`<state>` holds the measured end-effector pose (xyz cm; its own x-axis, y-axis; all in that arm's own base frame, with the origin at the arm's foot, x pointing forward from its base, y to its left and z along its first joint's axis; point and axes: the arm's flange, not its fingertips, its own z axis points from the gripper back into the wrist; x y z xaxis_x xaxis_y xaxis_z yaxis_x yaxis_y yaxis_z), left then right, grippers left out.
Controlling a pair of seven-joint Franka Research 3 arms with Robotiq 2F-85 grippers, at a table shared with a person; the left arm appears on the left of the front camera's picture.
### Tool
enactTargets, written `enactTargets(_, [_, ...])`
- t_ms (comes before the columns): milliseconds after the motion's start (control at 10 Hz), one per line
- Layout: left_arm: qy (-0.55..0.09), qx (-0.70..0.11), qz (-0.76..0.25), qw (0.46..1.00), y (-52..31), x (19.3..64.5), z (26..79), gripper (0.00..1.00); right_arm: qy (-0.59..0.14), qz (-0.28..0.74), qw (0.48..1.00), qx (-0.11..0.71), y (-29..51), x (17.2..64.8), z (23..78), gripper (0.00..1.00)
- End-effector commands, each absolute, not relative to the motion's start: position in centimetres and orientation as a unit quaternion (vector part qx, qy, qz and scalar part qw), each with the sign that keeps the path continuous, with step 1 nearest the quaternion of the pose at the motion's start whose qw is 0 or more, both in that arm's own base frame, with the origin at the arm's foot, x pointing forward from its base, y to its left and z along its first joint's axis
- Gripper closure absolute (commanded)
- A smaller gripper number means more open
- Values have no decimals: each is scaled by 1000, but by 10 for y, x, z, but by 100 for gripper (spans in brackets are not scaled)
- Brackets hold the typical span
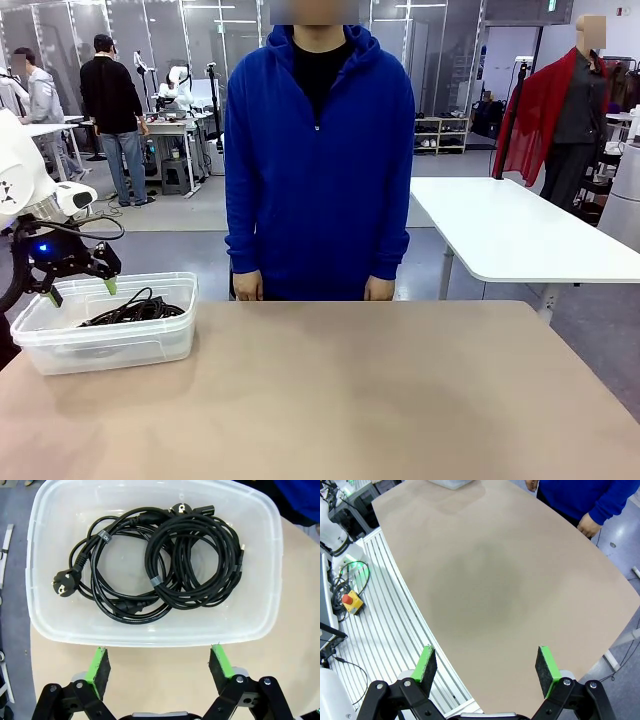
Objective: Organize and store the cables.
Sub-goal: Place the USB Extension Cable into the Organizing box.
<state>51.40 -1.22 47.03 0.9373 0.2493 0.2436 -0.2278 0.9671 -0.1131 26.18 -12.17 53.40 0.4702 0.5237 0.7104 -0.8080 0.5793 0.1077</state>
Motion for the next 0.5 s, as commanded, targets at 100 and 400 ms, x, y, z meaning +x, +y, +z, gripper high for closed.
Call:
enactTargets(100, [-125,-33,126,983,-13,517,472,0,-326,402,826,224,-122,262,534,0])
enactTargets(400, [-125,-33,126,983,-13,517,472,0,-326,402,826,224,-122,262,534,0])
